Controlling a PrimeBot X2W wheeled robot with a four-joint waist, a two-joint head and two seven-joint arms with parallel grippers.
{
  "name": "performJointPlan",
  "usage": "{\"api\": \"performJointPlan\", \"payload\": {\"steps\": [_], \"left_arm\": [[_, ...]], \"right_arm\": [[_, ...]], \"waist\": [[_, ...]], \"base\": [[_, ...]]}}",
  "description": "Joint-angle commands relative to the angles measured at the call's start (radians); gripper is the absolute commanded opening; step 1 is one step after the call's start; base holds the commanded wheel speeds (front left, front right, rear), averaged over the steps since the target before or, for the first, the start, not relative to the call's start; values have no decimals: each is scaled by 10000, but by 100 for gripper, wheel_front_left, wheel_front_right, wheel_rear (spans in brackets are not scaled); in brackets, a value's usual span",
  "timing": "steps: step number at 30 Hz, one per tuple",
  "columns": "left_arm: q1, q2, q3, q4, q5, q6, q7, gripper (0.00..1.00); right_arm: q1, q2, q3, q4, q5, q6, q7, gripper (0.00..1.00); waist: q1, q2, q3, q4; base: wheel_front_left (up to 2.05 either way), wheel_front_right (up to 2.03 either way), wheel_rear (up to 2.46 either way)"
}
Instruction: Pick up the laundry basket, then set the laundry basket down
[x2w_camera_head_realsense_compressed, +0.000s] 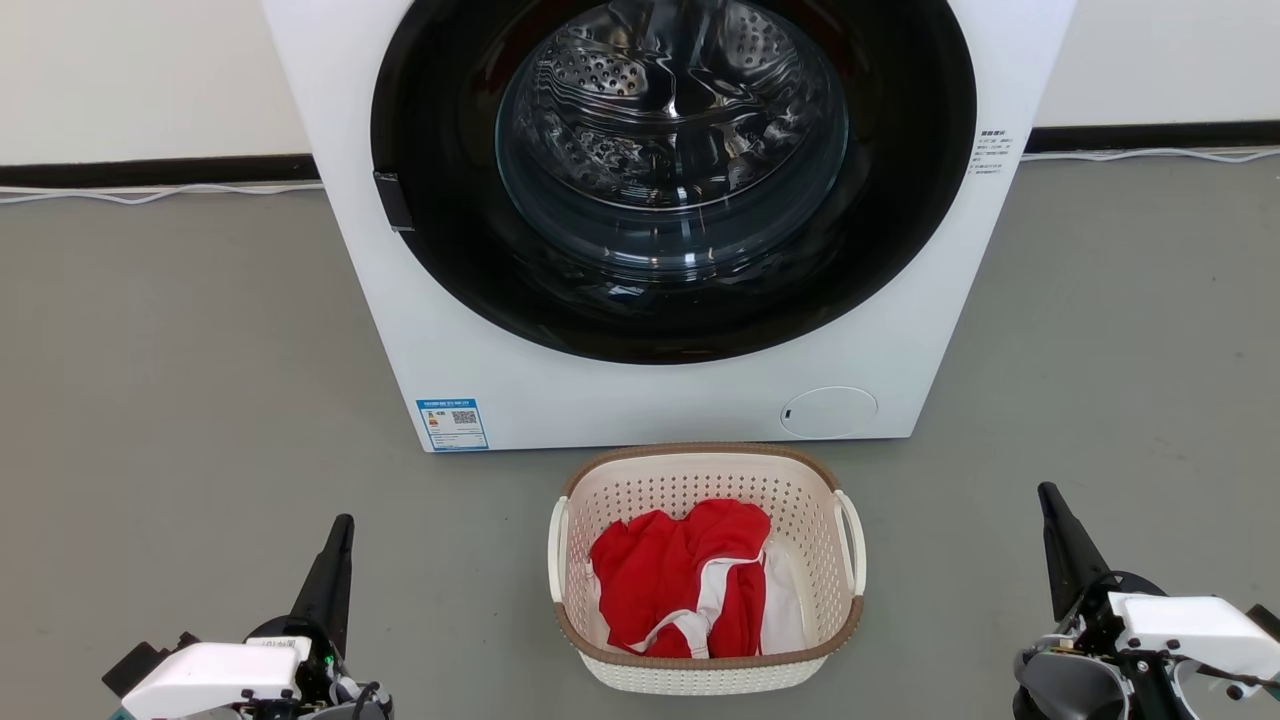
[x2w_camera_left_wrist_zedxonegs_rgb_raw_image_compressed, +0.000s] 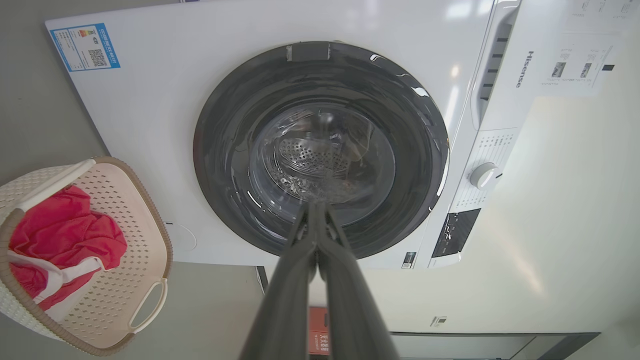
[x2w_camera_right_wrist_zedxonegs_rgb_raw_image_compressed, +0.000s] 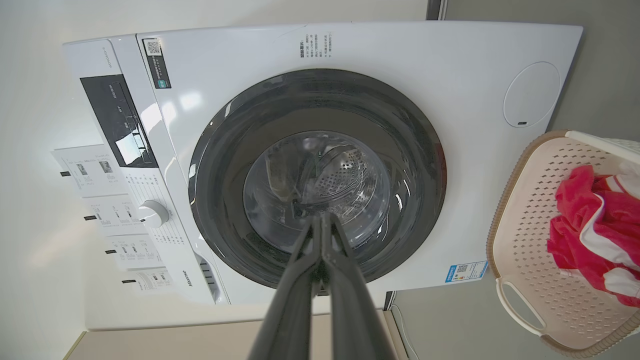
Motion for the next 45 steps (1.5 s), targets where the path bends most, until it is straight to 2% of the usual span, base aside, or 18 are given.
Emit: {"api": "performJointPlan", "payload": {"steps": [1,45], "left_arm": [[-563,102,313,-289,-43,-73,64,0],[-562,102,312,-290,-44,-73,63,0]], "right_arm": [[-235,-33,184,-309,64,71,79,0],[-235,-33,185,-309,65,71,78,0]], "waist": [[0,-1,0,0],[0,-1,0,0]], "base": [[0,0,0],[0,0,0]]}}
